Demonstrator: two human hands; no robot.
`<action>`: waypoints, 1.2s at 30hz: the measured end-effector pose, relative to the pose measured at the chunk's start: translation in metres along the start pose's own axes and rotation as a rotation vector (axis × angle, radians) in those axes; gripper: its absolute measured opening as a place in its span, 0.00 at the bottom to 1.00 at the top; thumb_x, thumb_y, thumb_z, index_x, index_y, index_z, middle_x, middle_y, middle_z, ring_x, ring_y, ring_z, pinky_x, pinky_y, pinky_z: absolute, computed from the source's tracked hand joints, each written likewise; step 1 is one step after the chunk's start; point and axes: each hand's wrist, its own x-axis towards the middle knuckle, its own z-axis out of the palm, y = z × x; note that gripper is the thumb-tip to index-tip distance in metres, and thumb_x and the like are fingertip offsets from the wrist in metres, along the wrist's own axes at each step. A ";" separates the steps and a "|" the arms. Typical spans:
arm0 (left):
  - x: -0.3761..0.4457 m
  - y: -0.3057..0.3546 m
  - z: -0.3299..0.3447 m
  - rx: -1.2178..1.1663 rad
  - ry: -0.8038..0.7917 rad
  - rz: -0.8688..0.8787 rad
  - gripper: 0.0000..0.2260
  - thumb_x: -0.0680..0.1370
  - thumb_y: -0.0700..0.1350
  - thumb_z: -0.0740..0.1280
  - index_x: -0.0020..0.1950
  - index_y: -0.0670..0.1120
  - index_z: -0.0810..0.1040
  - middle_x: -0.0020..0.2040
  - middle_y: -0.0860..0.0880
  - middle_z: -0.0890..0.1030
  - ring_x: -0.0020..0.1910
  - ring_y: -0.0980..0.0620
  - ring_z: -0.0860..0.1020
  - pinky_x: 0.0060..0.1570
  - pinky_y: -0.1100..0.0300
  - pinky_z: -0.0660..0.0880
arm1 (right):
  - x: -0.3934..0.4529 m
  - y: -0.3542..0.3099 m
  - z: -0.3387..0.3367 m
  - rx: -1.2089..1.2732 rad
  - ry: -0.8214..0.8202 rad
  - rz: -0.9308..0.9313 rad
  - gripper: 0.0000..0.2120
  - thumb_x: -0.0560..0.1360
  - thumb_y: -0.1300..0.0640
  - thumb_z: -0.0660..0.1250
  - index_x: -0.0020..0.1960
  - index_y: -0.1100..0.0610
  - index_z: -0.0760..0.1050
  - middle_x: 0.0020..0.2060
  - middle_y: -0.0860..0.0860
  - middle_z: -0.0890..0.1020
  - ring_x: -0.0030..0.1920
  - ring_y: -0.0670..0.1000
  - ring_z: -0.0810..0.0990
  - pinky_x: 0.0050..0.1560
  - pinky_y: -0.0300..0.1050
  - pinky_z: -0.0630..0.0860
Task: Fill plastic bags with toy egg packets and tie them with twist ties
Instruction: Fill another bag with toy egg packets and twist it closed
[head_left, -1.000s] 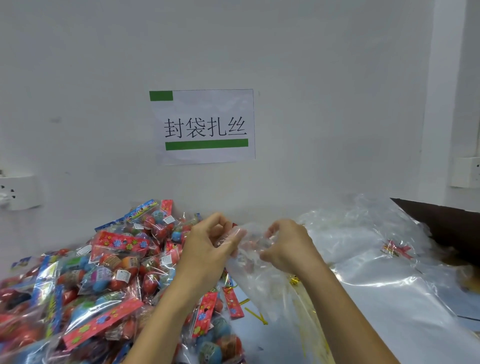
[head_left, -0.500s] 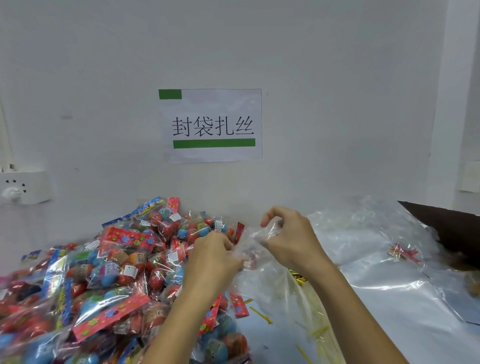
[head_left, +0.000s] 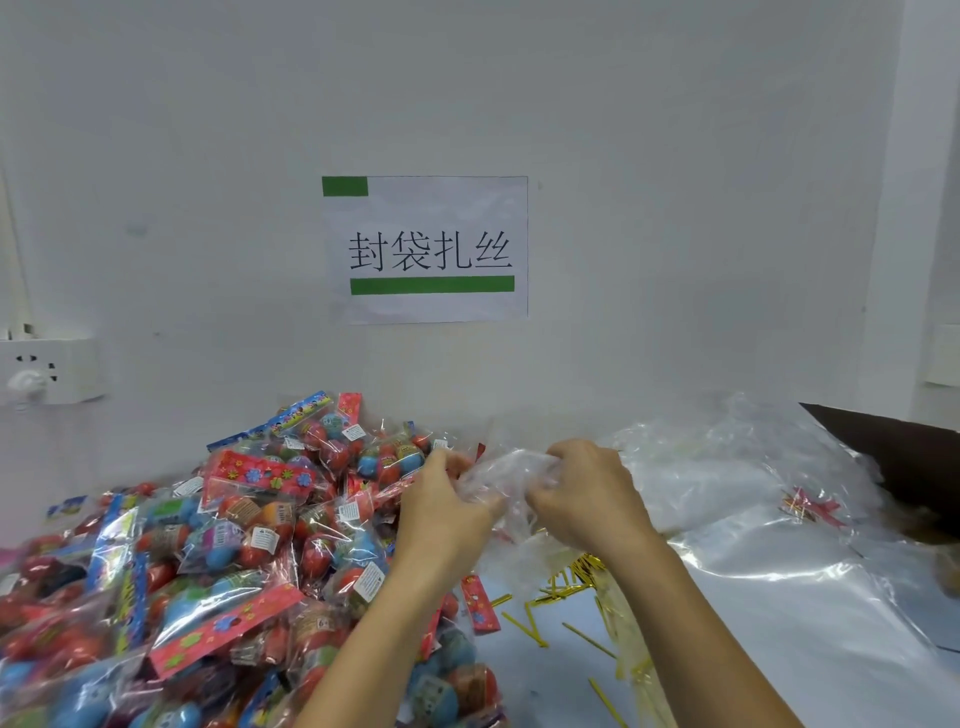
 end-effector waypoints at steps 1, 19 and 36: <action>0.000 -0.002 0.005 -0.010 0.022 0.019 0.14 0.73 0.44 0.76 0.48 0.53 0.72 0.45 0.51 0.82 0.37 0.55 0.82 0.33 0.65 0.75 | 0.000 -0.002 0.003 0.038 -0.014 -0.003 0.09 0.71 0.53 0.70 0.43 0.58 0.77 0.35 0.50 0.78 0.43 0.58 0.80 0.41 0.48 0.79; -0.002 -0.014 0.002 0.250 0.016 0.098 0.12 0.73 0.46 0.70 0.51 0.52 0.70 0.48 0.53 0.79 0.45 0.49 0.79 0.42 0.53 0.76 | 0.001 0.007 0.005 0.058 -0.102 0.082 0.15 0.74 0.56 0.68 0.60 0.51 0.76 0.54 0.52 0.81 0.54 0.55 0.79 0.52 0.45 0.76; 0.008 -0.014 -0.028 -0.055 -0.082 0.071 0.30 0.69 0.69 0.65 0.66 0.55 0.71 0.61 0.57 0.77 0.57 0.61 0.77 0.60 0.52 0.77 | 0.022 0.057 0.009 0.763 -0.074 0.485 0.15 0.76 0.64 0.69 0.62 0.65 0.75 0.56 0.64 0.82 0.52 0.60 0.83 0.50 0.53 0.77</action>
